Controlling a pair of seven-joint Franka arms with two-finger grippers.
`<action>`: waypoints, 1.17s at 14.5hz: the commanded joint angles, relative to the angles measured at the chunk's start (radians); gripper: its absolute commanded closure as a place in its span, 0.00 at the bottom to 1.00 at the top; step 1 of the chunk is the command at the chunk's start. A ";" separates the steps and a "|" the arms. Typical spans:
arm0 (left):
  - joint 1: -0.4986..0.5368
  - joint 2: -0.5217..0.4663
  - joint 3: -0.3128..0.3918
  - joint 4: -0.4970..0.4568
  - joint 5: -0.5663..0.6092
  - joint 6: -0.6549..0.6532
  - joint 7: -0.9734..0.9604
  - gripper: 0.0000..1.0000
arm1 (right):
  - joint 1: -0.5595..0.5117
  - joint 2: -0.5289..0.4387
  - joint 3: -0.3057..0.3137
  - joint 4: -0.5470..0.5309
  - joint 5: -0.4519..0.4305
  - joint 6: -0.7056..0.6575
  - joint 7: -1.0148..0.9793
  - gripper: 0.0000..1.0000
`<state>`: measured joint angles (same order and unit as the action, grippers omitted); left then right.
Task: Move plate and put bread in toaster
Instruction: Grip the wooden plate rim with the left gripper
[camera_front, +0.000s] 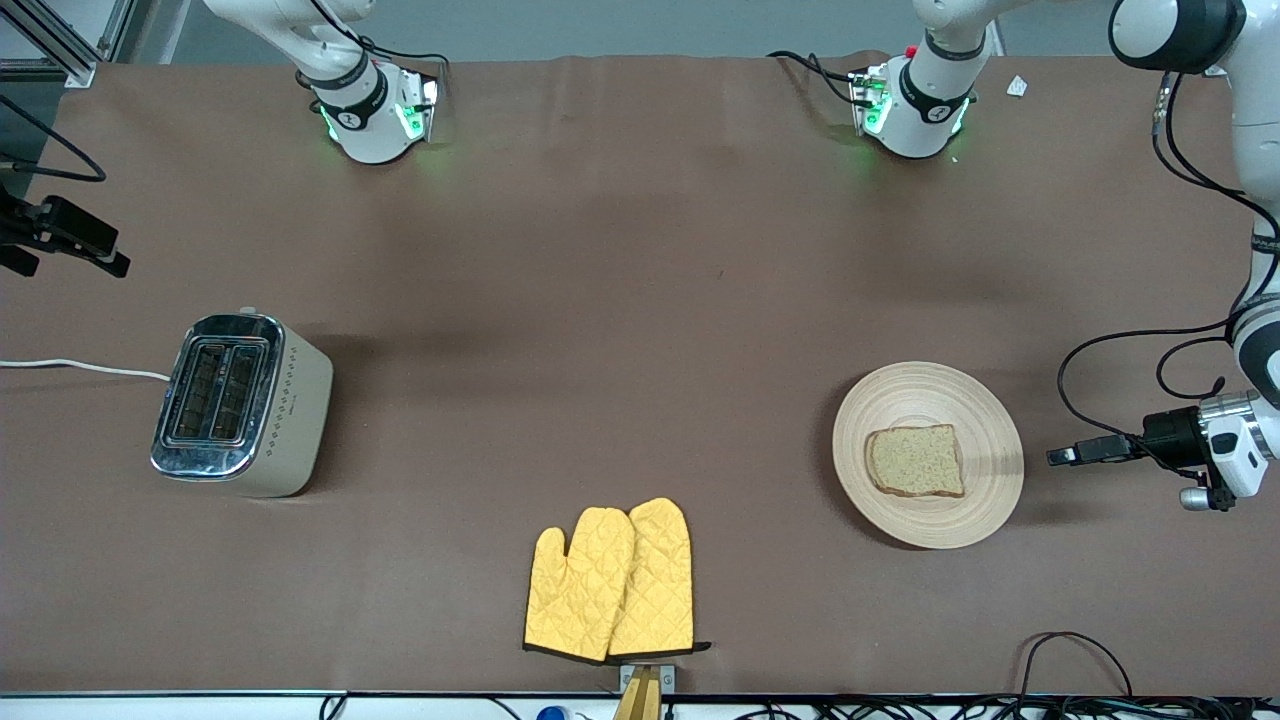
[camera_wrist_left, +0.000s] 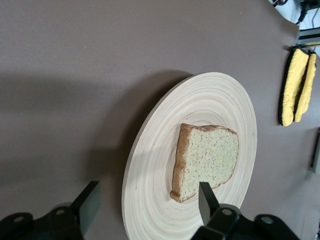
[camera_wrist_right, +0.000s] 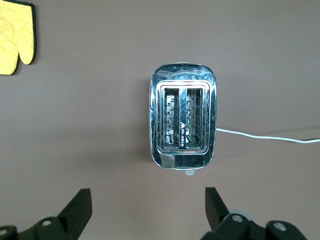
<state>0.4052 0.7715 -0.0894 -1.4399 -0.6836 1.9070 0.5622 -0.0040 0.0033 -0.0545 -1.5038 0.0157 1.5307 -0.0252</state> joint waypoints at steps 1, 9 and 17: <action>0.024 0.052 -0.007 0.026 -0.074 -0.006 0.106 0.24 | -0.007 -0.009 0.005 -0.007 -0.005 -0.004 0.004 0.00; 0.037 0.118 -0.007 0.024 -0.200 -0.008 0.269 0.45 | -0.008 -0.011 0.005 -0.007 -0.005 -0.006 -0.004 0.00; 0.037 0.149 -0.013 0.022 -0.198 -0.017 0.367 0.59 | -0.008 -0.011 0.005 -0.007 -0.005 -0.006 -0.004 0.00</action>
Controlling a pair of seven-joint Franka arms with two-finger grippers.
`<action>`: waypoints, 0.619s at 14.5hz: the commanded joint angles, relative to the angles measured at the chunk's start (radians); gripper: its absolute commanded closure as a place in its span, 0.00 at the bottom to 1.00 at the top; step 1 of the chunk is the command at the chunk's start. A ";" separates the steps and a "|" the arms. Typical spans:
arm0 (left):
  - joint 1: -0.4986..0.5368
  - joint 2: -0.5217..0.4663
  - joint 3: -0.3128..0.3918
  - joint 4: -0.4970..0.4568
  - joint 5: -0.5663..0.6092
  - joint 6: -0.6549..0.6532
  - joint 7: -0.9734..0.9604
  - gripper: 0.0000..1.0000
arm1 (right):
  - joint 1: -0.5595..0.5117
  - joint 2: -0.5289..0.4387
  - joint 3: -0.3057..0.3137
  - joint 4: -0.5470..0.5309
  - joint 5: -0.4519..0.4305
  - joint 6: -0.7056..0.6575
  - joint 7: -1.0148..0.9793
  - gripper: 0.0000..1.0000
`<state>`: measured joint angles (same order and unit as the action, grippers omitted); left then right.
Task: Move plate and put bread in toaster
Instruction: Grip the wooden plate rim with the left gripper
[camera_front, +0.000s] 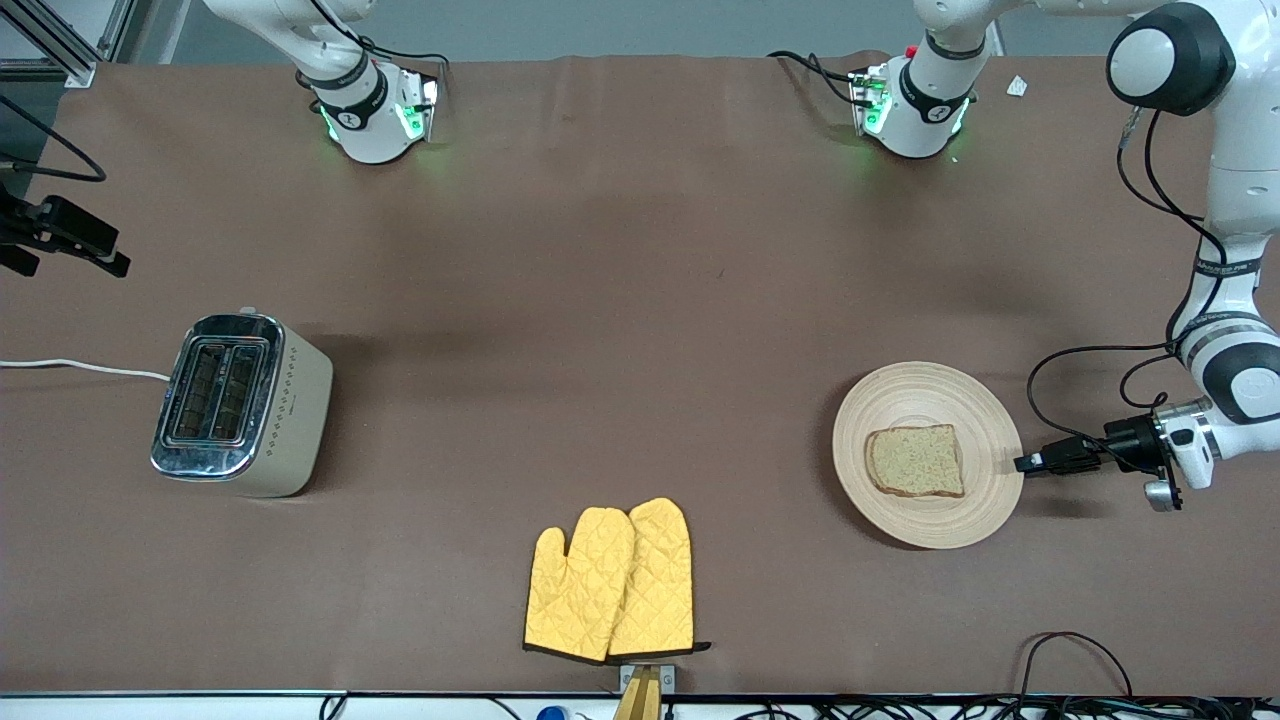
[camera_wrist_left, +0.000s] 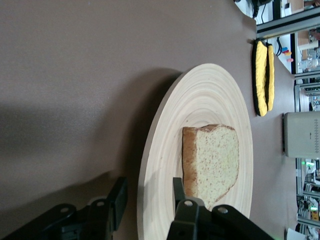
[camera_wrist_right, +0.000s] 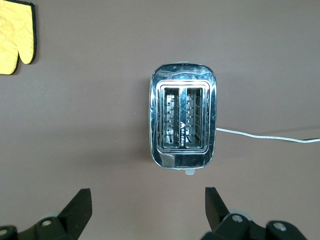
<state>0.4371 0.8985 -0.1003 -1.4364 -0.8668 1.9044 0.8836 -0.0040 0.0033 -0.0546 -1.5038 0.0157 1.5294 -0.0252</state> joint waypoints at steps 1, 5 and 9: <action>0.005 0.026 -0.002 0.019 -0.014 -0.014 0.054 0.60 | -0.008 -0.011 0.006 -0.007 -0.005 -0.005 -0.004 0.00; 0.005 0.027 -0.002 0.019 -0.012 -0.039 0.048 0.75 | -0.008 -0.011 0.006 -0.007 -0.005 -0.005 -0.002 0.00; 0.003 0.027 -0.001 0.019 -0.008 -0.079 0.045 0.95 | -0.008 -0.011 0.006 -0.007 -0.005 -0.005 -0.004 0.00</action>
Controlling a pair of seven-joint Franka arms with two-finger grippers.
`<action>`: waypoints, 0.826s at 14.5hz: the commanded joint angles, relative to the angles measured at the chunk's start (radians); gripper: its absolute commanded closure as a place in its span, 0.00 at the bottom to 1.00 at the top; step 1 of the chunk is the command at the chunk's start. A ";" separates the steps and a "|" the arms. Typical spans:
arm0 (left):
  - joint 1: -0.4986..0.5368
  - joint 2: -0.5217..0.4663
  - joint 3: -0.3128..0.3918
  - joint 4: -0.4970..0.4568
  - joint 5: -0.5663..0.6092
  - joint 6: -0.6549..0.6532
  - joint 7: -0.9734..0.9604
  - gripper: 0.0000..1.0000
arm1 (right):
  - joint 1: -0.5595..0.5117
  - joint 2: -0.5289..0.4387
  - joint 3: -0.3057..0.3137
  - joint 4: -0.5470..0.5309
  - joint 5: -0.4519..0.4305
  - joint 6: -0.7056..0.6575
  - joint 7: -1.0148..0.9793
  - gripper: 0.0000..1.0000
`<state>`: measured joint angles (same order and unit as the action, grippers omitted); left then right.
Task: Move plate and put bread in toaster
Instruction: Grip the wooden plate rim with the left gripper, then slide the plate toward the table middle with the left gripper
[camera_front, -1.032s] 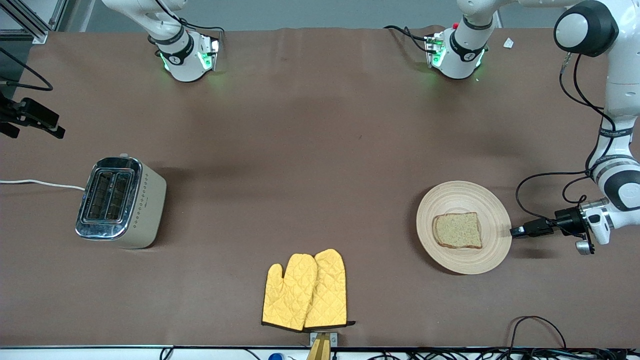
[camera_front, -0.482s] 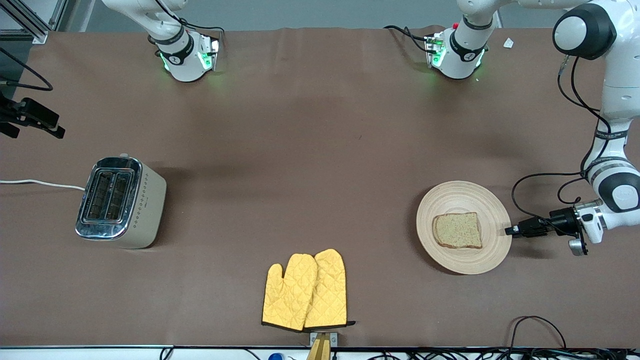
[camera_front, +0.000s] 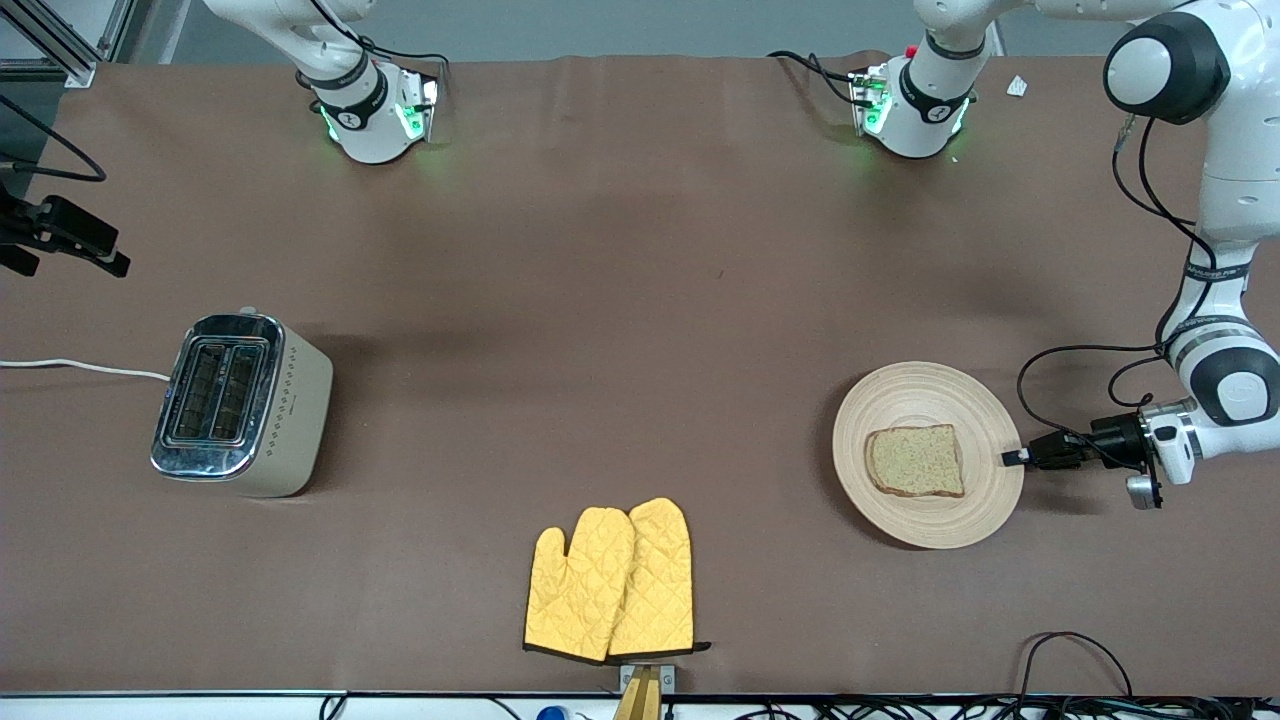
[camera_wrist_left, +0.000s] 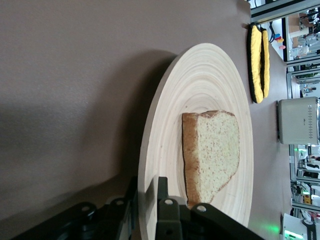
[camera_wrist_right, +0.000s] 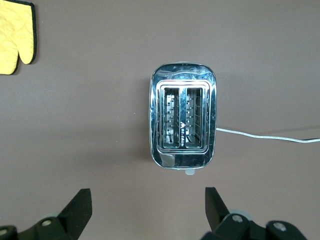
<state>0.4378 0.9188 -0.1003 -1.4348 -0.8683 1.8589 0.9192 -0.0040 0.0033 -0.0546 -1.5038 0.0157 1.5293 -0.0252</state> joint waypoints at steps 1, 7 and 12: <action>0.002 0.006 -0.002 0.017 -0.005 -0.041 0.009 0.99 | -0.008 -0.011 0.006 -0.007 -0.005 -0.005 -0.002 0.00; -0.008 -0.006 -0.065 0.020 -0.006 -0.086 0.007 1.00 | -0.008 -0.011 0.006 -0.007 -0.005 -0.005 -0.004 0.00; -0.013 -0.026 -0.196 0.013 0.002 -0.125 -0.085 1.00 | -0.008 -0.009 0.006 -0.009 -0.005 -0.005 -0.004 0.00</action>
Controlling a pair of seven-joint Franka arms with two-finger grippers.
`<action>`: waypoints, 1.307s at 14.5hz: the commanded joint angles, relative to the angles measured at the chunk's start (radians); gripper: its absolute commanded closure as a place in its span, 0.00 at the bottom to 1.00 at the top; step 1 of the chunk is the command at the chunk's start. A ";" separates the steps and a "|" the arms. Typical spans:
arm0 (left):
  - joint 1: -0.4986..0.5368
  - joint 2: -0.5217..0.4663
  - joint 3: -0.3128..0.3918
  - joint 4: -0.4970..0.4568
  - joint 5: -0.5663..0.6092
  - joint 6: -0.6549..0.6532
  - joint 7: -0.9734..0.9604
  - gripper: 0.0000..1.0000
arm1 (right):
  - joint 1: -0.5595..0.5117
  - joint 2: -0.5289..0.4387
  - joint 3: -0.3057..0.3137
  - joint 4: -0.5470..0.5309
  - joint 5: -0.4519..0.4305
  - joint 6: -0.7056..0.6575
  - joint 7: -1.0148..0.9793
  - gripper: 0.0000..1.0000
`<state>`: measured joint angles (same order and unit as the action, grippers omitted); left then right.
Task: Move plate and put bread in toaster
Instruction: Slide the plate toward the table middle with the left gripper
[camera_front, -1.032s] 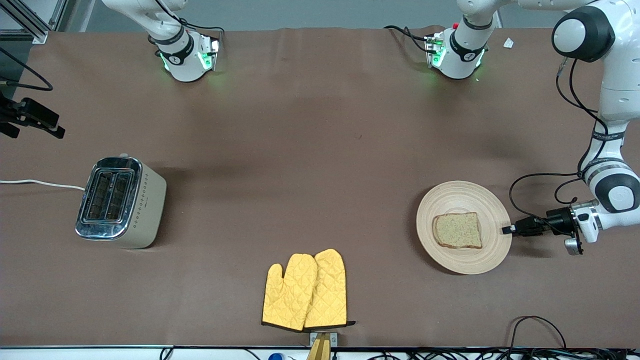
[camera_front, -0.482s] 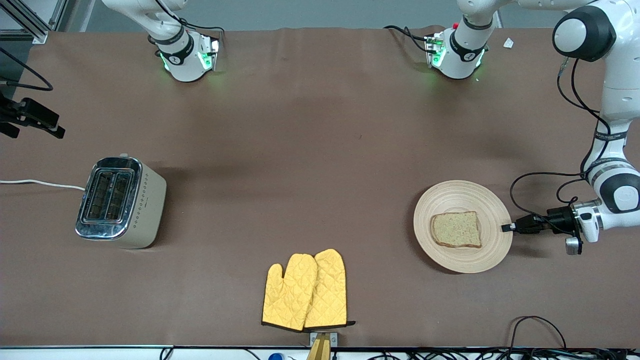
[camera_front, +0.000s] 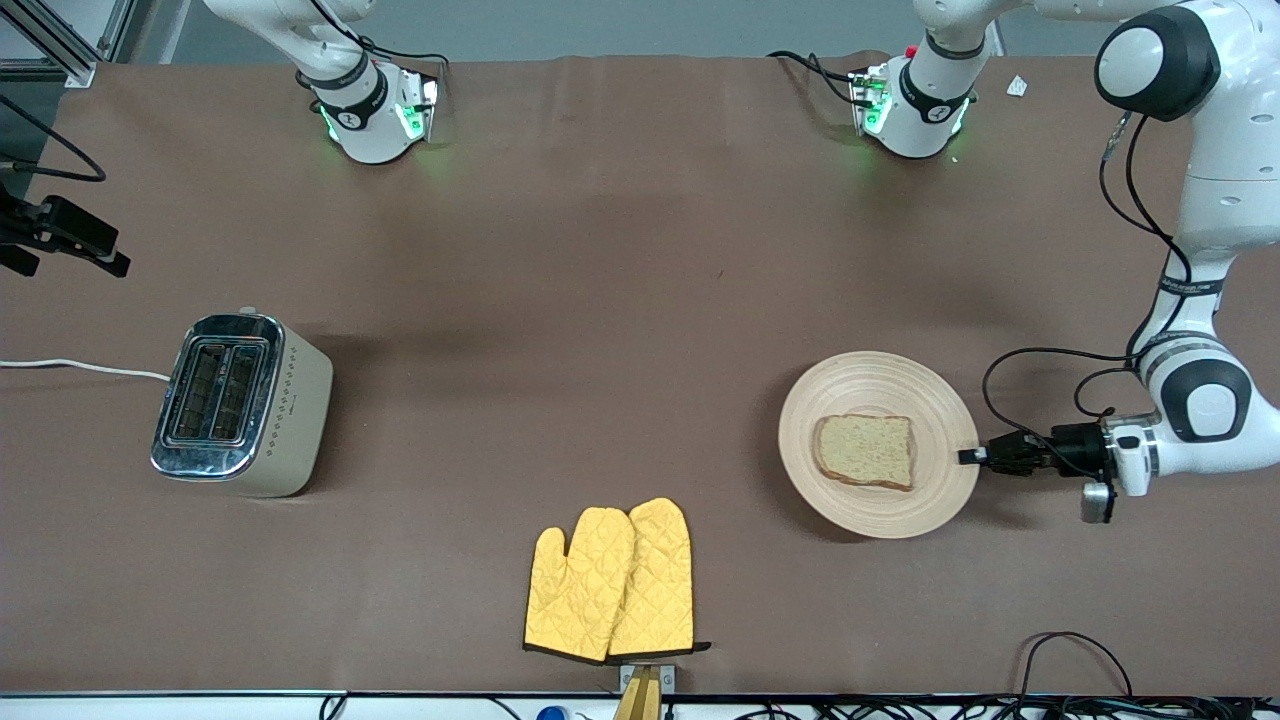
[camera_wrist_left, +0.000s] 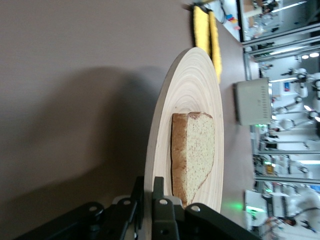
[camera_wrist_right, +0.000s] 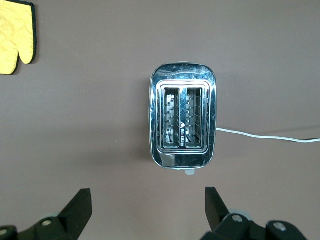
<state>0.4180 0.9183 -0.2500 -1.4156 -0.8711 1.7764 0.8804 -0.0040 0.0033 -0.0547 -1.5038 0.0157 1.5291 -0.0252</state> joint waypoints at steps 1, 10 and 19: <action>-0.011 -0.026 -0.063 -0.008 0.004 -0.043 -0.052 1.00 | -0.008 -0.011 0.006 -0.009 -0.005 -0.004 -0.004 0.00; -0.139 -0.078 -0.231 -0.182 -0.023 0.262 -0.138 1.00 | -0.008 -0.011 0.006 -0.009 -0.005 -0.004 -0.004 0.00; -0.301 -0.053 -0.321 -0.302 -0.183 0.600 -0.132 0.99 | -0.008 -0.011 0.006 -0.009 -0.005 -0.004 -0.004 0.00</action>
<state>0.1256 0.8816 -0.5618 -1.6885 -1.0032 2.3493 0.7439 -0.0040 0.0033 -0.0549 -1.5039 0.0157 1.5280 -0.0252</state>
